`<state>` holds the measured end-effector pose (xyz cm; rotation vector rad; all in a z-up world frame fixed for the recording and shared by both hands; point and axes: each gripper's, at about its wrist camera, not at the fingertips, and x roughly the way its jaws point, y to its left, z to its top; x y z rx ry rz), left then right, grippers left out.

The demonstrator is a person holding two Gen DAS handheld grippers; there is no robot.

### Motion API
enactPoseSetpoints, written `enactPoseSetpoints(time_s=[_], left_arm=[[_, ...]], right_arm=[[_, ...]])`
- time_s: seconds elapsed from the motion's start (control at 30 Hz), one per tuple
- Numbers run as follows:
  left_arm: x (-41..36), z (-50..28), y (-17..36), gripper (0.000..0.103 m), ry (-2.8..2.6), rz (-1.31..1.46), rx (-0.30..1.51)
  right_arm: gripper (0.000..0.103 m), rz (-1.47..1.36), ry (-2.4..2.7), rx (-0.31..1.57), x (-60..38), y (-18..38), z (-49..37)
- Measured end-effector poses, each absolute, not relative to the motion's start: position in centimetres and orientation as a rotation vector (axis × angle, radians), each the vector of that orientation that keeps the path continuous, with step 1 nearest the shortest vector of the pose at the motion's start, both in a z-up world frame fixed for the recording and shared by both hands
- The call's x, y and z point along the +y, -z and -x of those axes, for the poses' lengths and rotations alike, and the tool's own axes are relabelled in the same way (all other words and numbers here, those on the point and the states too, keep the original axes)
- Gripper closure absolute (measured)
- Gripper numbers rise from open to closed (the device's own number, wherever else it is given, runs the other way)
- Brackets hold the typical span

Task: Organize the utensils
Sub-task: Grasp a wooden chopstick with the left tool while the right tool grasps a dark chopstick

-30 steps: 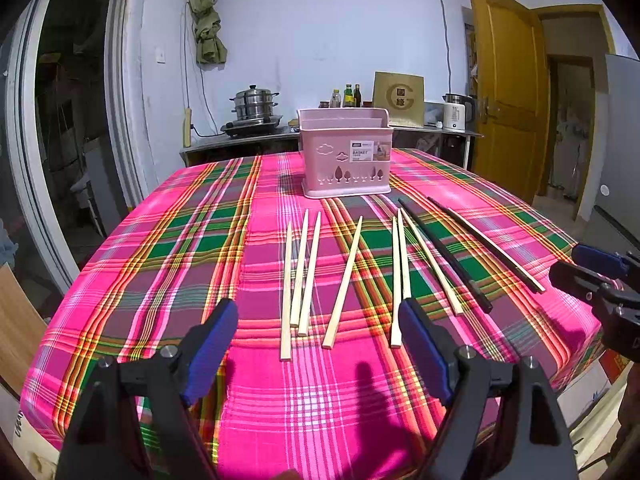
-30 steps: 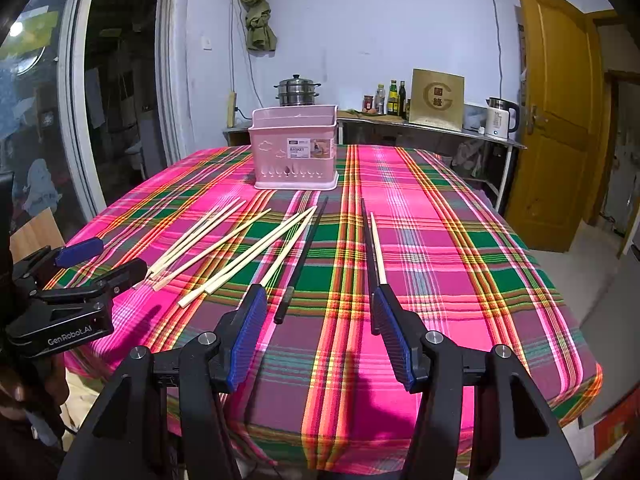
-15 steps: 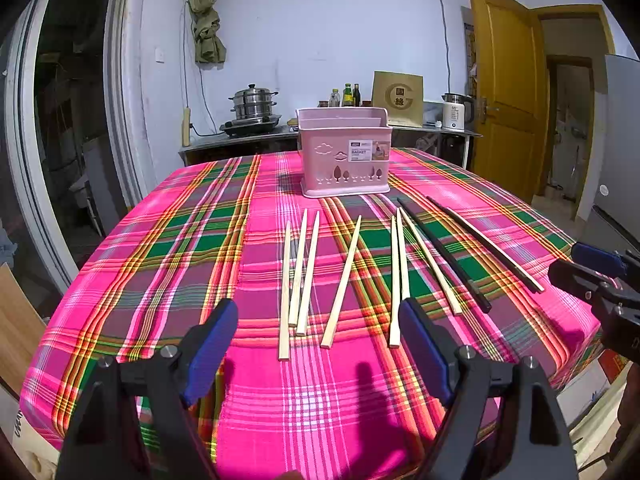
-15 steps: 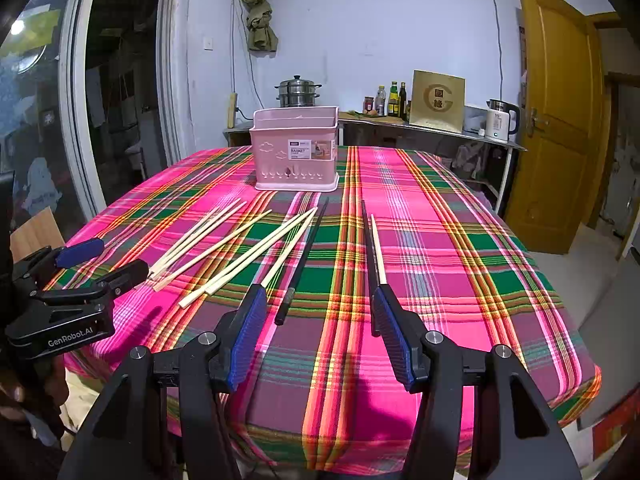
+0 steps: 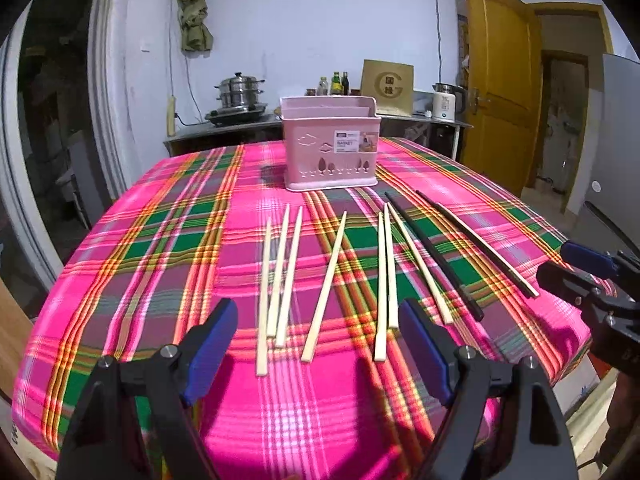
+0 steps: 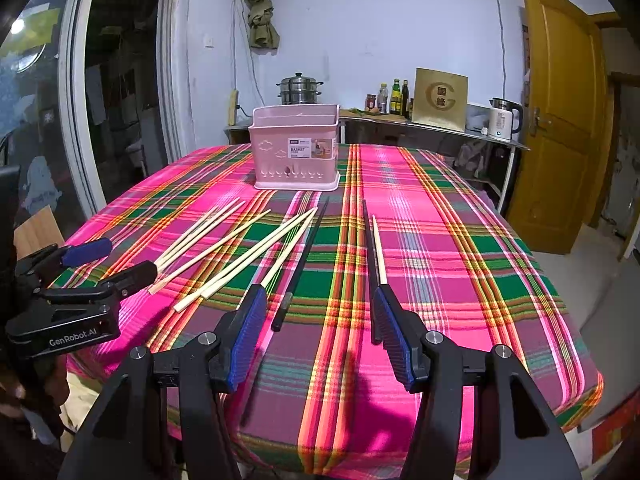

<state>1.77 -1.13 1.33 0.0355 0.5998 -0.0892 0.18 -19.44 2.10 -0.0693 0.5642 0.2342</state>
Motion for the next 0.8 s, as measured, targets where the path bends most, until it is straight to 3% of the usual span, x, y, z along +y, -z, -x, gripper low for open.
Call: enactPoseSetpoints(time_s=[0.43, 0.67, 0.8], left_arm=[[-2.9, -10.0, -3.7, 0.019, 0.245, 0.012, 0.695], [-4.7, -16.5, -2.7, 0.043, 0.34, 0.013, 0.841], [-5.4, -19.0, -1.8, 0.046, 0.375, 0.008, 0.898]], right_arm=[[0.049, 0.073, -0.24, 0.631, -20.8, -2.9, -6.6], [0.066, 0.07, -0.248, 0.721, -21.8, -2.4, -12.0], [0.072, 0.058, -0.272, 0.768, -21.8, -1.8, -14.8]])
